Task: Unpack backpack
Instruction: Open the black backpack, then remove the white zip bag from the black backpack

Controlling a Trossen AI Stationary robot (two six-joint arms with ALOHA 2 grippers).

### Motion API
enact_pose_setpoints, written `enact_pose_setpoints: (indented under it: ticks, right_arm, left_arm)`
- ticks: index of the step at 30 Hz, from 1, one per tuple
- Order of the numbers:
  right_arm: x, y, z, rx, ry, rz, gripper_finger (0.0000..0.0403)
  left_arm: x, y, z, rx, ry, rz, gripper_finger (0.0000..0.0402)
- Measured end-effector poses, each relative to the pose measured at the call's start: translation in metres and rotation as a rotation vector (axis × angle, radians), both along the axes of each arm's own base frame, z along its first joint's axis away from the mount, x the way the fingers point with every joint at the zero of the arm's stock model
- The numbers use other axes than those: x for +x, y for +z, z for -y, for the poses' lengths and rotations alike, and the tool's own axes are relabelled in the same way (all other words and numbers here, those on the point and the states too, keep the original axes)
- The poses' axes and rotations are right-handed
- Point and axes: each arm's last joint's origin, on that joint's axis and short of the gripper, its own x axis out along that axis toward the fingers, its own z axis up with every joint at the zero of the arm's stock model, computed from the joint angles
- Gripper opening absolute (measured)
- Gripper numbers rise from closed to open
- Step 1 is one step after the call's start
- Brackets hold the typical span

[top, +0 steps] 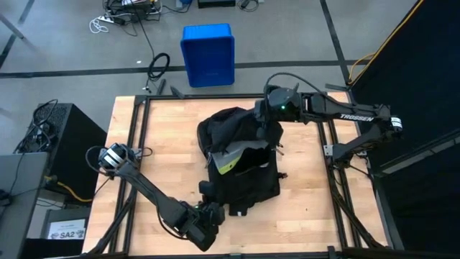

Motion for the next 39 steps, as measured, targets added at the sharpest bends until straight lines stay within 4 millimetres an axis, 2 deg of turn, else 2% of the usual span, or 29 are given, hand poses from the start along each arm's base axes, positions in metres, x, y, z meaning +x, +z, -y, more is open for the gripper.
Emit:
enact_pose_setpoints:
  ticks: [3,6,14,21,25,35,39]
  right_arm:
    - [0.002,-0.002,-0.005,0.007,0.023,-0.009,0.0000]
    - [0.003,-0.003,-0.009,0.008,0.036,-0.011,0.0000]
    - [0.004,-0.003,-0.015,0.016,0.056,-0.006,0.0000]
    - [0.004,-0.003,-0.019,0.018,0.071,-0.007,0.0002]
    - [0.005,-0.003,-0.021,0.028,0.080,-0.004,0.0001]
    - [0.006,-0.002,-0.031,0.041,0.121,0.017,0.0002]
    - [0.006,-0.003,-0.033,0.042,0.129,0.011,0.0002]
  left_arm:
    - [0.002,0.010,0.000,0.074,0.029,0.063,0.0097]
    - [0.007,0.010,-0.011,0.150,0.074,0.078,0.0103]
    - [0.039,-0.021,-0.074,0.077,0.154,-0.061,0.0104]
    - [0.055,-0.038,-0.099,0.015,-0.018,-0.201,0.0117]
    - [0.056,-0.043,-0.111,0.021,0.008,-0.224,0.0150]
    - [0.061,-0.043,-0.131,0.053,0.023,-0.257,0.0267]
    - [0.067,-0.049,-0.136,-0.048,0.010,-0.246,0.0296]
